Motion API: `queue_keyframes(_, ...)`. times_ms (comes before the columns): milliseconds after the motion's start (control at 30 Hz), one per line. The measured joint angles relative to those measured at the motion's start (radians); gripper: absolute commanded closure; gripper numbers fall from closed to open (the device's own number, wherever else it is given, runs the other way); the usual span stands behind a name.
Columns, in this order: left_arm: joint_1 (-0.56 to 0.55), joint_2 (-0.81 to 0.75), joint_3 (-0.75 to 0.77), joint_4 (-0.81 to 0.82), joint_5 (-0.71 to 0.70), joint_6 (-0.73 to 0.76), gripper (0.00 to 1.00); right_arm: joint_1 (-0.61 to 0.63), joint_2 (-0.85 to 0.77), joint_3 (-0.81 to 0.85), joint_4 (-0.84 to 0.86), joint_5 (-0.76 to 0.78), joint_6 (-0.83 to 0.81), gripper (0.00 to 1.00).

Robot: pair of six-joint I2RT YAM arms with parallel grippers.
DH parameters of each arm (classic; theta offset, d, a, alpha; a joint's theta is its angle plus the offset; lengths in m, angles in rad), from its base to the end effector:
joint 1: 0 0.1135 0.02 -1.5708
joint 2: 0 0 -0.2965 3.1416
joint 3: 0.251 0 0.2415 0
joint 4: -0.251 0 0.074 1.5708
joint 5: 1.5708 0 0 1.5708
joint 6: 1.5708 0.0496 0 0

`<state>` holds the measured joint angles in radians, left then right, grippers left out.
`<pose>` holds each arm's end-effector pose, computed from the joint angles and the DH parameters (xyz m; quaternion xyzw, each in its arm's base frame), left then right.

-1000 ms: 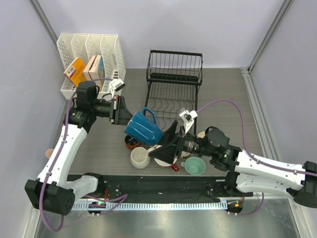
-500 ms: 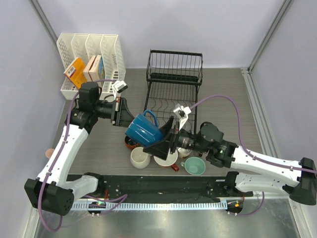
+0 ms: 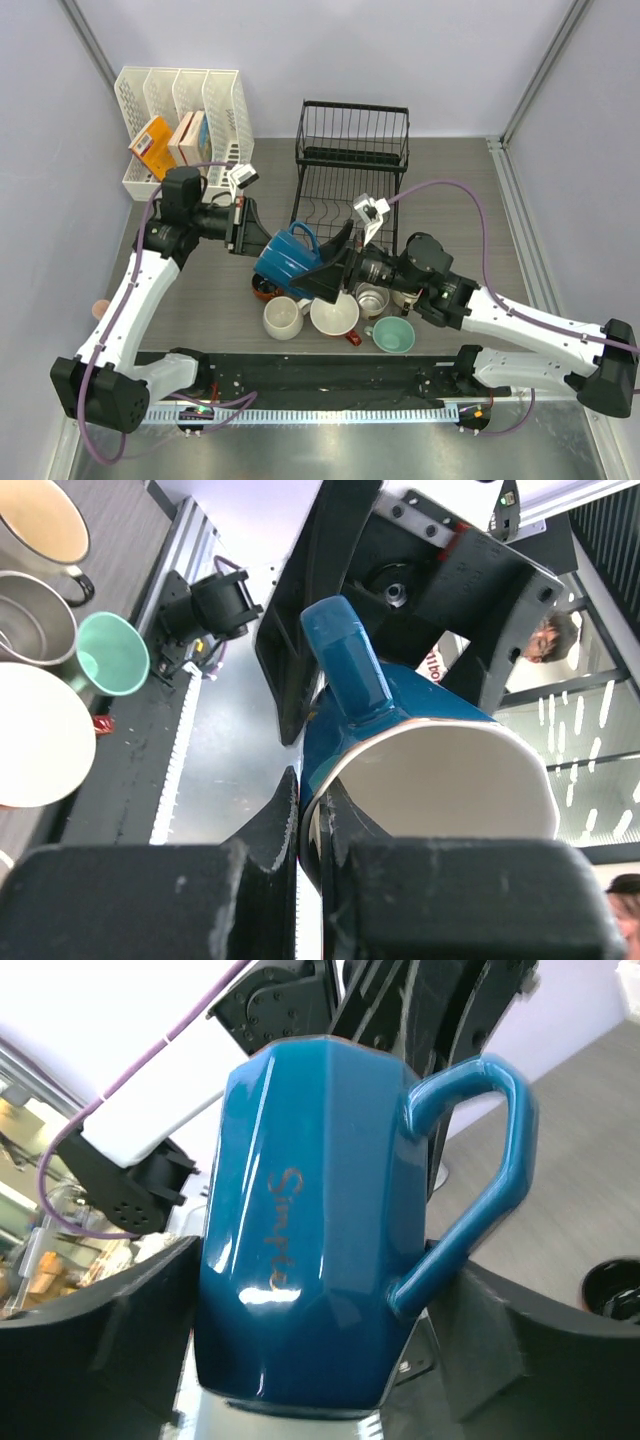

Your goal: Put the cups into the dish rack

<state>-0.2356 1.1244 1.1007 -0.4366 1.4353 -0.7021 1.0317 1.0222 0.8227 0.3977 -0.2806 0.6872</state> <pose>0.1826 -0.0944 0.3995 0.1893 0.7030 -0.6780 0.1018 0.1041 0.2009 0.4029 -0.2141 0.5996 0.6381 0.4330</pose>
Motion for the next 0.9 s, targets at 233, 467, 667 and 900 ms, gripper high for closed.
queue_keyframes(233,0.018,0.019,0.001,0.021,0.004,0.014,0.90,-0.014,0.028,0.004,0.009,-0.012,0.061,0.99)
queue_keyframes(467,0.010,0.041,0.005,0.012,-0.011,0.012,0.38,-0.043,0.047,0.012,-0.055,-0.002,0.087,0.99)
queue_keyframes(667,0.093,0.097,0.038,-0.078,-0.039,0.129,0.30,-0.126,0.035,0.201,-0.473,0.044,0.073,0.99)
queue_keyframes(900,0.158,0.191,0.274,-0.404,-0.288,0.505,0.33,-0.187,0.124,0.621,-1.123,0.416,0.019,0.99)
